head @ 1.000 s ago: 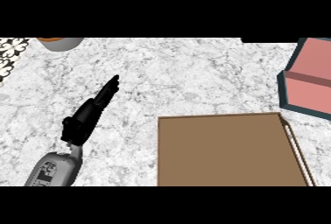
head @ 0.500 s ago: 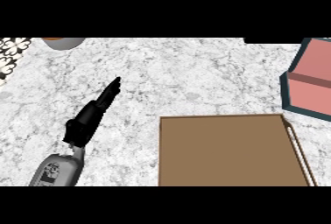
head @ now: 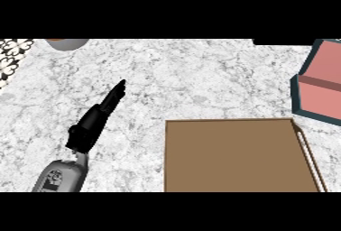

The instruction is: Pick the squash from the tray and place it in the cardboard box

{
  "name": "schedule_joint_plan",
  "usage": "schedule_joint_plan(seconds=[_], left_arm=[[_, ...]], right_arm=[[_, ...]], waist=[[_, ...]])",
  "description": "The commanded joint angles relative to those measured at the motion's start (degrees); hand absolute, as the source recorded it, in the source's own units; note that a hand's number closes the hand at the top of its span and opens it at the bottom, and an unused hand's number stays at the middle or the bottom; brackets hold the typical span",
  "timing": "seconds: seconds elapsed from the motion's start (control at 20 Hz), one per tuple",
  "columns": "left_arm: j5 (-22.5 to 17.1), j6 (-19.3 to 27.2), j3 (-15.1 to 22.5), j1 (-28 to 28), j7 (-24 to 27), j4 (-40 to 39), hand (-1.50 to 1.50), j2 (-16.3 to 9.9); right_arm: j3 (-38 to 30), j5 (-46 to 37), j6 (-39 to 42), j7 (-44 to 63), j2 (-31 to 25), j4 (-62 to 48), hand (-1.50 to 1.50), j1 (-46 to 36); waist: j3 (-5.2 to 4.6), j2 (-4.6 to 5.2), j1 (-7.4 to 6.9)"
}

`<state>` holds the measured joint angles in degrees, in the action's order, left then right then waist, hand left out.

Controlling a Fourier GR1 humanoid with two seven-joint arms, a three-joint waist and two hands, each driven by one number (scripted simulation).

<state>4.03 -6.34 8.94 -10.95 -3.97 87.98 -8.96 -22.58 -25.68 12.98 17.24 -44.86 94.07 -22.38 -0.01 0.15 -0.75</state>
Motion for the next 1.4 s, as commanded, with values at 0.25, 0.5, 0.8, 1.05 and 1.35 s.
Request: schedule_joint_plan(seconds=[0.25, 0.5, 0.8, 1.05, 1.35], left_arm=[[1.9, 0.2, -0.8, -1.3, 1.9, -3.3, 0.0, 1.5], [0.1, -2.0, -2.6, -2.9, -1.9, -0.3, 0.0, 0.3], [1.6, -1.3, 0.9, -0.4, -4.3, 4.3, 0.0, 2.3], [0.2, -3.4, -2.5, 0.7, -0.1, 1.7, 0.0, -0.3], [1.9, -1.3, -0.4, -1.0, -2.6, 1.9, 0.0, 3.0]], right_arm=[[7.1, -11.5, -9.4, -10.0, 0.8, -22.1, 1.5, -9.2], [8.1, -15.0, -11.7, -15.8, -0.2, -35.1, 1.5, -13.2], [6.2, -14.1, -16.6, -15.7, 6.2, -49.2, 1.5, -17.3], [3.3, -10.7, -12.6, -22.4, 4.4, -60.3, -1.5, -20.0], [-4.1, -4.1, -18.3, -30.2, 6.6, -65.9, -1.5, -23.5]], waist=[[0.02, 0.12, -0.07], [0.04, 0.07, -0.19], [0.12, 0.23, -1.3], [0.09, 0.3, -0.86], [0.21, 0.5, -1.14]])
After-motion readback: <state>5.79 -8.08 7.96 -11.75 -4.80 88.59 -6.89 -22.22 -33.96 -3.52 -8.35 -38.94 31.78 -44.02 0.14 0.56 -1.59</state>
